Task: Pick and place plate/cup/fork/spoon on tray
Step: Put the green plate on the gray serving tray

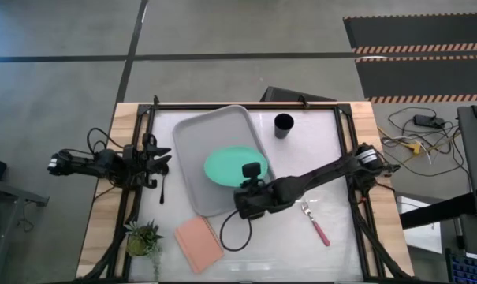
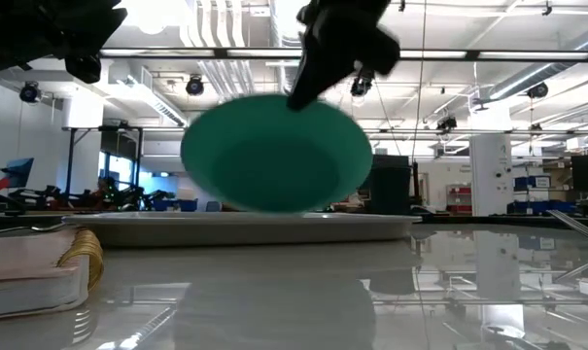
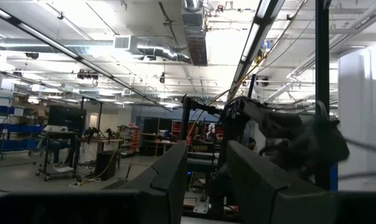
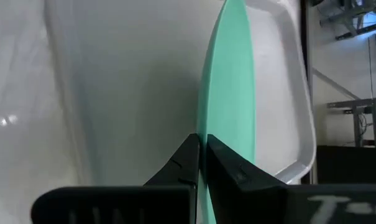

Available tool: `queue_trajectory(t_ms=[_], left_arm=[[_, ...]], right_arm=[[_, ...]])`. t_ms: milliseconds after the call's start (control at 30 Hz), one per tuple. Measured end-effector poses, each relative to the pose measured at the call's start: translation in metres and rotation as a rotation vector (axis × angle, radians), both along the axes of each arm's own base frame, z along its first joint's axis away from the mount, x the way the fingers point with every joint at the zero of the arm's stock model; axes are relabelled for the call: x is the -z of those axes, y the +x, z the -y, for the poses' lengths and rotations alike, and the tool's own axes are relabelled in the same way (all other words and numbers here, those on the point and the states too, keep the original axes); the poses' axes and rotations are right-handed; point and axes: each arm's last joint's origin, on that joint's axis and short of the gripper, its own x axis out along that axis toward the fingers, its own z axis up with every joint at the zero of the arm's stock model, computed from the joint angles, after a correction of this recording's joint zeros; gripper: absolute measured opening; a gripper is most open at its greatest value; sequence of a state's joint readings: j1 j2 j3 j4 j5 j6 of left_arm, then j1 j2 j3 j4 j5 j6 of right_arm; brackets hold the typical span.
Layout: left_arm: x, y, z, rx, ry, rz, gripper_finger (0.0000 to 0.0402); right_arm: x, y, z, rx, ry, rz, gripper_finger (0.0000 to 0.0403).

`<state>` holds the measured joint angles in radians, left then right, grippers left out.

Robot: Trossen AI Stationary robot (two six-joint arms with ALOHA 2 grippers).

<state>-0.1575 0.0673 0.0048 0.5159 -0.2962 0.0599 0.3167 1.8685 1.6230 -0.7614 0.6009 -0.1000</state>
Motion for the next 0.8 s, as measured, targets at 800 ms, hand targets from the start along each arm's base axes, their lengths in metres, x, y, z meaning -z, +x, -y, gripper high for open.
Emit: queue_trajectory(t_ms=[800], left_arm=[[0.0, 0.0, 0.0, 0.0, 0.0, 0.0, 0.0097]], right_arm=[[0.077, 0.044, -0.011, -0.101, 0.121, 0.026, 0.0014]])
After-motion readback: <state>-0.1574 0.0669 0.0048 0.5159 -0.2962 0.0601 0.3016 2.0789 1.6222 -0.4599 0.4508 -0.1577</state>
